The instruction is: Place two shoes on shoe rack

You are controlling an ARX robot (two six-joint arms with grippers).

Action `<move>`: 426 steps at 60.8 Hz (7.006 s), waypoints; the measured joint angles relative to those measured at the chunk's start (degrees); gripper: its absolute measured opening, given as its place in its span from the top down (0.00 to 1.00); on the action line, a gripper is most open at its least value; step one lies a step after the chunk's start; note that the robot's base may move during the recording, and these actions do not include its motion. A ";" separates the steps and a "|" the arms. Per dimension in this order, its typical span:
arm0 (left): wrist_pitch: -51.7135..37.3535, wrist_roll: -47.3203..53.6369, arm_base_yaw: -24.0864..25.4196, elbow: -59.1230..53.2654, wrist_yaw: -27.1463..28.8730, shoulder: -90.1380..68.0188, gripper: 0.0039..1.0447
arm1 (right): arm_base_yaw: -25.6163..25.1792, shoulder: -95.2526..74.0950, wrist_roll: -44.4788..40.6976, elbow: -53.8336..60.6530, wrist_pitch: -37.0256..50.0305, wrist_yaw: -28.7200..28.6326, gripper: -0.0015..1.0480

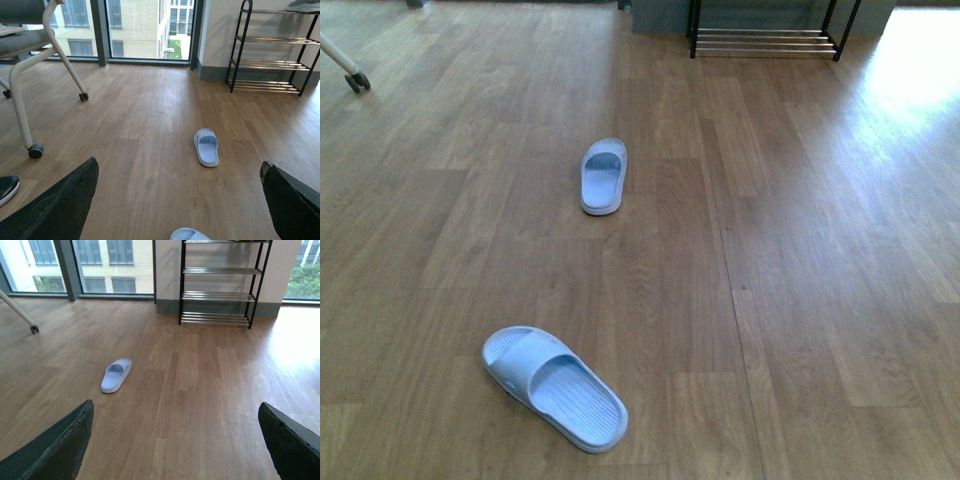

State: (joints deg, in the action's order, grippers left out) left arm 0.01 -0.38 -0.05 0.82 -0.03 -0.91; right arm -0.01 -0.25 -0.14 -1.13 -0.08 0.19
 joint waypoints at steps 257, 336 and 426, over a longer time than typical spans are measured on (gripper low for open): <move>0.00 0.00 -0.02 0.00 0.07 0.00 0.09 | 1.70 -170.68 -30.47 -61.18 60.85 -18.34 0.13; 0.00 0.00 -0.02 0.00 0.04 0.00 0.09 | 0.33 -121.13 -29.97 -23.17 60.48 -12.20 0.98; 0.00 0.00 -0.02 0.00 0.04 0.00 0.09 | -37.48 -32.33 -18.62 -4.61 16.35 -31.26 0.98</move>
State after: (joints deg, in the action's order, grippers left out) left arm 0.01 -0.38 -0.08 0.82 0.01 -0.91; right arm -37.50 -32.58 -18.76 -5.74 16.27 -31.07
